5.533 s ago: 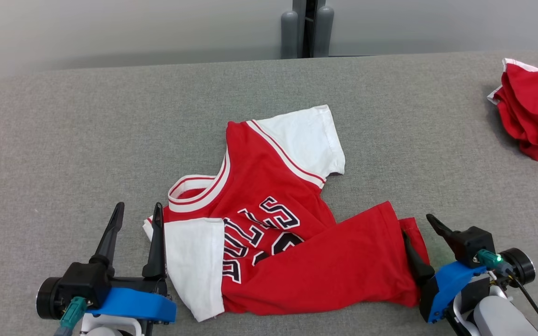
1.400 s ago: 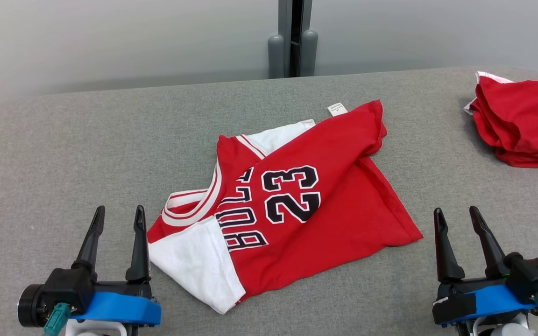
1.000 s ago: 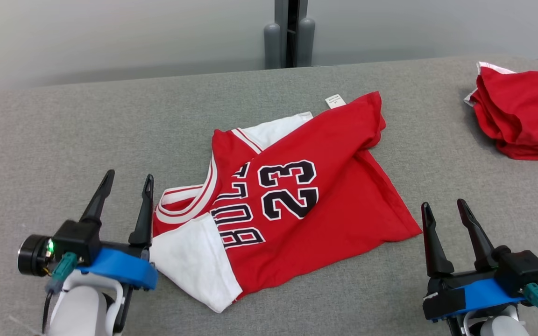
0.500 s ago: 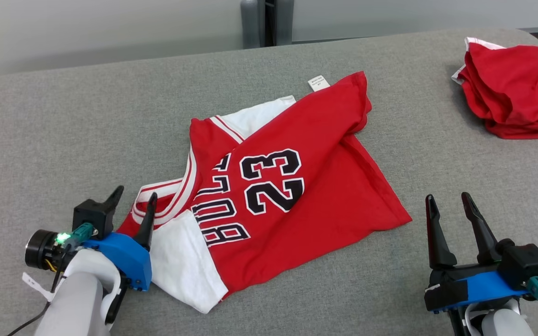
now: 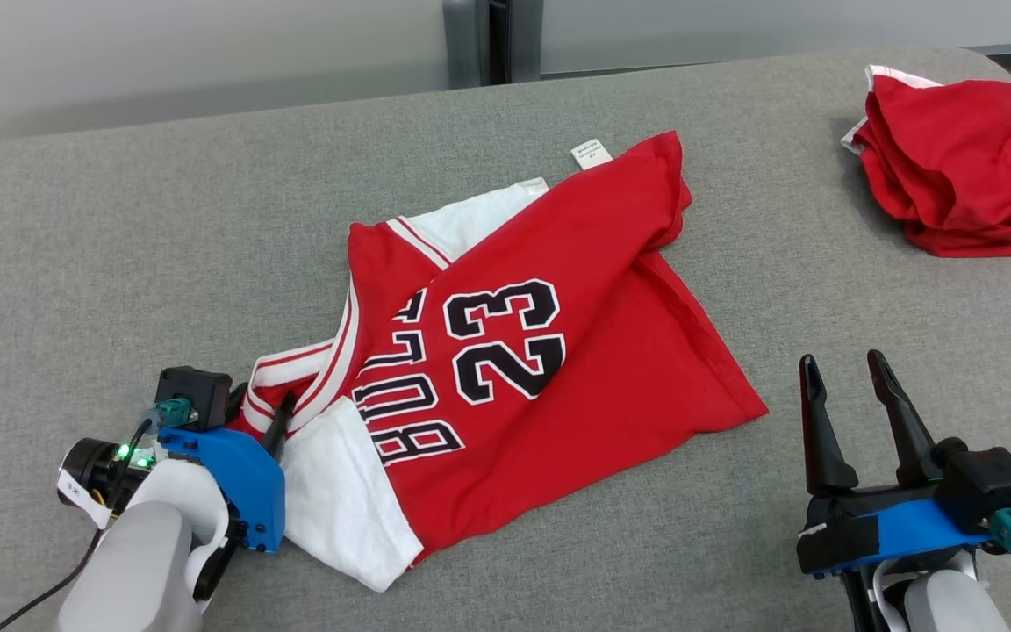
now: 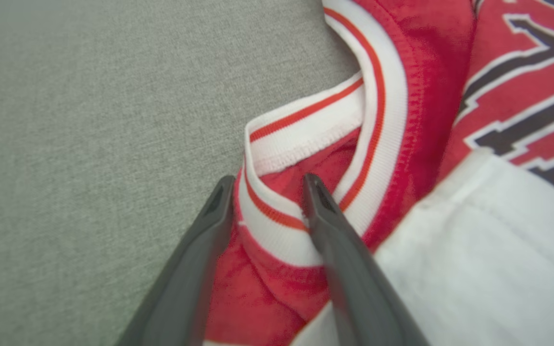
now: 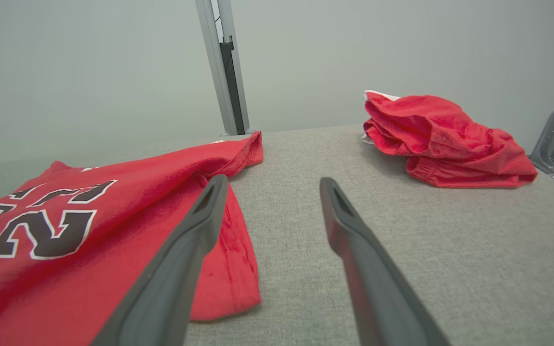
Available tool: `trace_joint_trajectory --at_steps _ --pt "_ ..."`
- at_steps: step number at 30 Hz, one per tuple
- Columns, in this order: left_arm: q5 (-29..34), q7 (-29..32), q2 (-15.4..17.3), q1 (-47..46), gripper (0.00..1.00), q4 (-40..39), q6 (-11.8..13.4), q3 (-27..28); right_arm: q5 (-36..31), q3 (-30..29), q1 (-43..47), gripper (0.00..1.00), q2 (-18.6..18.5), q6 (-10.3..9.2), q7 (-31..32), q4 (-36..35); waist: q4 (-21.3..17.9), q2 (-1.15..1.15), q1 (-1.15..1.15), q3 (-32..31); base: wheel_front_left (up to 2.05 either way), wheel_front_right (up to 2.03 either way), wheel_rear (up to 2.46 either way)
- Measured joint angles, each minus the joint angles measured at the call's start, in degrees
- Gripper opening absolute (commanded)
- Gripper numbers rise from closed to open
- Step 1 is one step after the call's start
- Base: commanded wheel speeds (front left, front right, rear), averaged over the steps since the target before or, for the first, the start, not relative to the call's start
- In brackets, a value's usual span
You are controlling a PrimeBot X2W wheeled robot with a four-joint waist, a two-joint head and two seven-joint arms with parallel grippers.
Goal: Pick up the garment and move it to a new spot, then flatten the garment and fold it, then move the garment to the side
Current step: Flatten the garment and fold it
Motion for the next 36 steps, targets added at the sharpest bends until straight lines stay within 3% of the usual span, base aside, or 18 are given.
trace_joint_trajectory --at_steps 8,18,28,36 --pt "-1.7 -3.0 1.1 -0.9 0.00 -0.9 0.0 -2.5 -0.2 -0.5 0.2 1.00 0.0 0.00 0.0 0.3 0.5 0.00 0.00 -1.6 0.00 0.00 0.00" --pt "-1.7 -8.2 1.0 3.6 0.00 -12.0 2.1 -2.9 -0.2 -1.1 2.7 1.00 0.4 0.00 0.0 0.7 2.6 0.00 0.00 -5.9 0.00 0.00 0.00" --pt "-2.3 -4.7 2.5 14.4 0.00 -27.9 5.3 -3.7 -0.1 -1.8 4.5 1.00 0.9 0.00 0.0 1.0 5.6 0.00 0.00 -8.3 0.00 0.00 0.00" --pt "-2.7 -2.0 4.0 16.6 0.00 -34.5 6.4 -3.8 -0.1 -1.3 4.5 1.00 1.1 0.00 0.0 1.4 6.1 0.00 0.00 -9.4 0.00 0.00 0.00"
